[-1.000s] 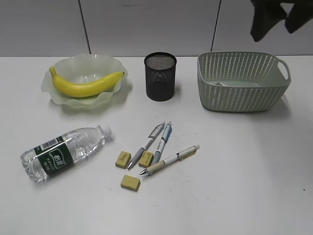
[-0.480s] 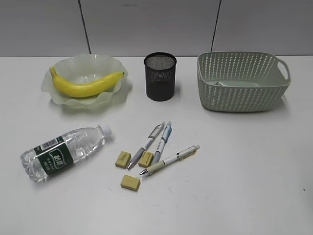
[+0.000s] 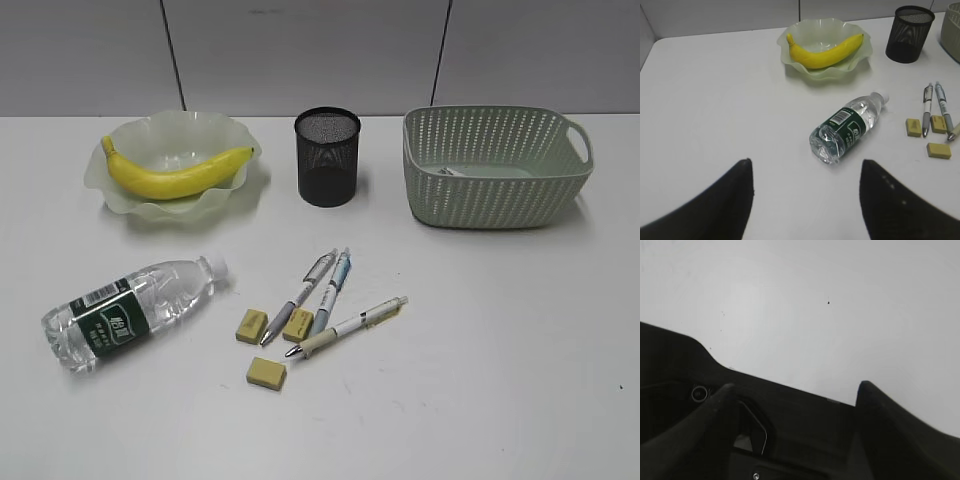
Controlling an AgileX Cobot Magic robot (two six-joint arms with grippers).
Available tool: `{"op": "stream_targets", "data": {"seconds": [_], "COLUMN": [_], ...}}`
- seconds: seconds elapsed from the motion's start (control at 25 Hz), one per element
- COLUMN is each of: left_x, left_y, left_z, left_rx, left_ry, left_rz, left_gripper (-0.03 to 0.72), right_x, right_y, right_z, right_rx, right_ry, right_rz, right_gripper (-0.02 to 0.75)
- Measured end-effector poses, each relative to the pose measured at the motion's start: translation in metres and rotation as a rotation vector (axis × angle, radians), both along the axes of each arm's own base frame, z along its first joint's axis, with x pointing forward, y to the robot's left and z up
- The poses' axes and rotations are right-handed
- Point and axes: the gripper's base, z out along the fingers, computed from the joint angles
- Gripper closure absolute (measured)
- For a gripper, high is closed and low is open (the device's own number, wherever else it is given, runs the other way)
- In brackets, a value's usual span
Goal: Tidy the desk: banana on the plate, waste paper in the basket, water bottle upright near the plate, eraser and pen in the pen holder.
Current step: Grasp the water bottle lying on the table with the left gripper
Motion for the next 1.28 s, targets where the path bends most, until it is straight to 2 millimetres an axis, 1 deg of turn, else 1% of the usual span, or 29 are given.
{"op": "stream_targets", "data": {"seconds": [0.2, 0.32, 0.4, 0.52, 0.64, 0.72, 0.84, 0.96, 1.08, 1.2, 1.28], "left_x": [0.0, 0.0, 0.0, 0.001, 0.009, 0.018, 0.038, 0.067, 0.103, 0.142, 0.176], "left_y": [0.0, 0.0, 0.0, -0.001, -0.002, -0.003, -0.006, -0.01, -0.015, -0.022, -0.03], "left_z": [0.0, 0.0, 0.0, 0.001, 0.002, 0.006, 0.016, 0.023, 0.023, 0.019, 0.012], "left_rx": [-0.001, -0.001, -0.003, -0.003, 0.003, 0.014, 0.052, 0.088, 0.108, 0.119, 0.132], "left_ry": [0.0, 0.0, -0.001, 0.002, 0.042, 0.067, 0.033, 0.008, 0.061, 0.186, 0.298], "left_rz": [-0.001, -0.001, -0.002, -0.002, -0.002, -0.006, -0.025, -0.041, -0.05, -0.071, -0.116], "left_gripper": [0.188, 0.188, 0.188, 0.188, 0.188, 0.188, 0.188, 0.188, 0.188, 0.188, 0.188], "right_x": [-0.042, -0.059, -0.061, -0.057, -0.053, -0.053, -0.053, -0.053, -0.053, -0.053, -0.053], "right_y": [-0.014, -0.019, -0.019, -0.016, -0.013, -0.012, -0.012, -0.012, -0.012, -0.012, -0.012], "right_z": [0.004, 0.004, 0.003, 0.003, 0.001, 0.001, 0.001, 0.002, 0.002, 0.002, 0.002], "right_rx": [0.083, 0.116, 0.123, 0.123, 0.144, 0.15, 0.153, 0.155, 0.155, 0.154, 0.153], "right_ry": [-0.263, -0.366, -0.376, -0.412, -0.434, -0.444, -0.444, -0.445, -0.446, -0.446, -0.448], "right_rz": [0.001, 0.001, 0.007, 0.034, 0.049, 0.054, 0.055, 0.056, 0.056, 0.057, 0.057], "right_gripper": [0.169, 0.171, 0.172, 0.176, 0.177, 0.177, 0.177, 0.177, 0.178, 0.178, 0.178]}}
